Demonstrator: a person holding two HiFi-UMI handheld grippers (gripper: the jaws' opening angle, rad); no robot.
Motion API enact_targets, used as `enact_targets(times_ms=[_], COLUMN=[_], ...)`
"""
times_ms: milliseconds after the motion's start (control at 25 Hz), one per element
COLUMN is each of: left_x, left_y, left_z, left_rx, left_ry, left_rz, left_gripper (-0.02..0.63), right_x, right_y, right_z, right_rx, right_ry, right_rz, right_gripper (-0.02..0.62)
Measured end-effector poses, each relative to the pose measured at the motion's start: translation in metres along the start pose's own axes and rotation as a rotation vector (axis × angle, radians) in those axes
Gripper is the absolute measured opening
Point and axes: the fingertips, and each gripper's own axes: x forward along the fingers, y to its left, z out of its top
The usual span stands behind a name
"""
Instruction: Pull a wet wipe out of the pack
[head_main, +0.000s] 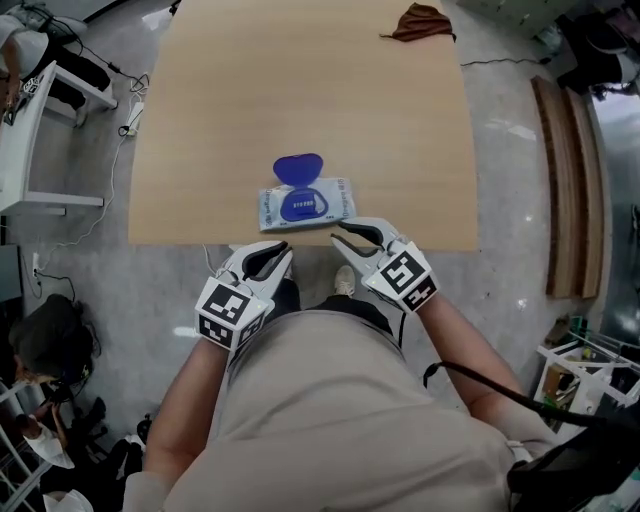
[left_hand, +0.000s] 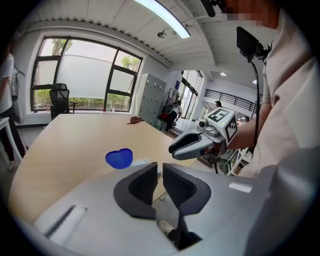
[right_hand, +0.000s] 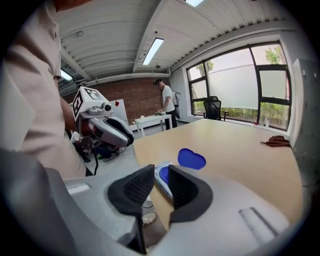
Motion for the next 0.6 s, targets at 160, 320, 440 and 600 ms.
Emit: enact_targets(times_ms=[160, 320, 440, 600], left_x=[0.021, 0.045, 0.061, 0.076], left_y=[0.032, 0.054, 0.068, 0.081], left_z=[-0.01, -0.03, -0.048, -0.071], left_rx=[0.028, 0.065, 0.067, 0.059], left_ry=[0.06, 0.136, 0.189, 0.246], left_rz=[-0.043, -0.09, -0.111, -0.128], left_gripper=[0.035, 0.035, 0.035, 0.035], right_x=[0.041, 0.071, 0.086, 0.102], right_y=[-0.025, -0.046, -0.056, -0.062], right_z=[-0.016, -0.041, -0.052, -0.067], right_rx=[0.018, 0.025, -0.001, -0.067], right_ry=[0.065, 0.147, 0.196, 0.287], right_rz=[-0.032, -0.055, -0.057, -0.046], right_gripper=[0.077, 0.077, 0.077, 0.077])
